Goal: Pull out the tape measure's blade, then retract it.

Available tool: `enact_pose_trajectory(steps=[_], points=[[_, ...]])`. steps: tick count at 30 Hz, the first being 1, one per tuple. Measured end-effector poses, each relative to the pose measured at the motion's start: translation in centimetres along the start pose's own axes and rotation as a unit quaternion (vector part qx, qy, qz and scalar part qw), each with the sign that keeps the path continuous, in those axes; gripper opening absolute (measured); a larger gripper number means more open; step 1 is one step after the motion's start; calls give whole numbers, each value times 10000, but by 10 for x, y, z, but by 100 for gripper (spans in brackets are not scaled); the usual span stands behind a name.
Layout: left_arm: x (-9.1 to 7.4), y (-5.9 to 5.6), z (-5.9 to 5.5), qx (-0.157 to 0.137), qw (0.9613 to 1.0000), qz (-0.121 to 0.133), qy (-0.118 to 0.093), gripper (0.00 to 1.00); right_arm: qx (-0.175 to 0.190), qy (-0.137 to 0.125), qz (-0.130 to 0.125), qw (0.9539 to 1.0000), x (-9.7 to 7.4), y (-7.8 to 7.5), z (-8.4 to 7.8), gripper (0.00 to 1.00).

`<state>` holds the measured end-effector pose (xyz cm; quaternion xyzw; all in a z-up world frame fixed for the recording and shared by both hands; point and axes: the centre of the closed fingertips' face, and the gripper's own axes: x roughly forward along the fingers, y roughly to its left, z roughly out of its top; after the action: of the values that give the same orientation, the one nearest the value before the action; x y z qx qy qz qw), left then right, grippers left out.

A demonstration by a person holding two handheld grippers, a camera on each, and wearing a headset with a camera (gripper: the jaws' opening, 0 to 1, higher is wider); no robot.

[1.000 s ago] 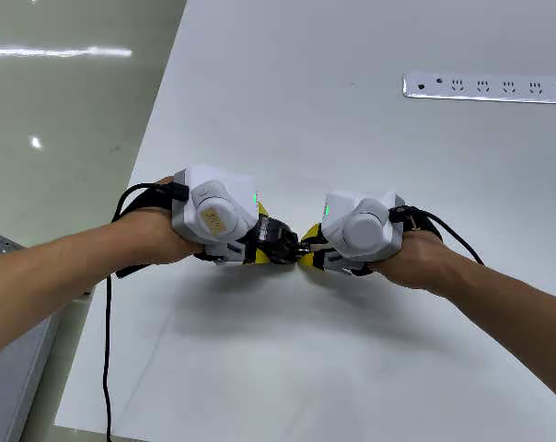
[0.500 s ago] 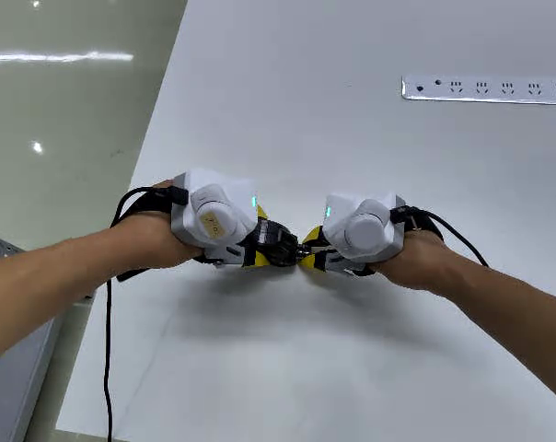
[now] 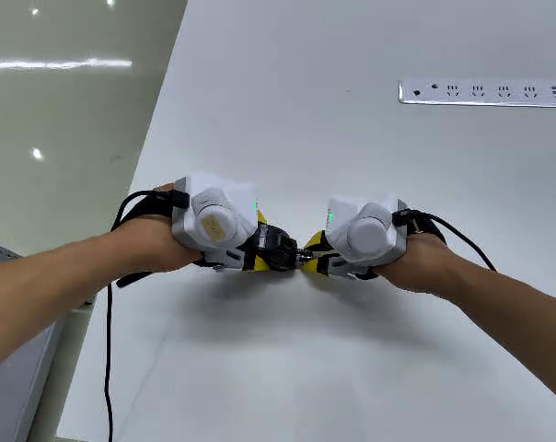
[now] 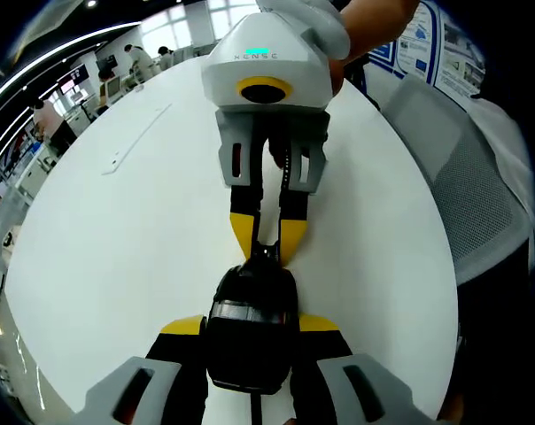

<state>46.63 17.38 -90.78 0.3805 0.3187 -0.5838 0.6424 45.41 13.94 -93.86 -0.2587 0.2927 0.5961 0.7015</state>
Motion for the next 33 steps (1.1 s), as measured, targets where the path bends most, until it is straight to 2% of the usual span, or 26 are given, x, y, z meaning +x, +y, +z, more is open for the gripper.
enact_pose_trajectory(steps=[33], points=[[1,-1,1,23,9999,-37,99,33,76,112,-16,9999,-22,0,-25,12]])
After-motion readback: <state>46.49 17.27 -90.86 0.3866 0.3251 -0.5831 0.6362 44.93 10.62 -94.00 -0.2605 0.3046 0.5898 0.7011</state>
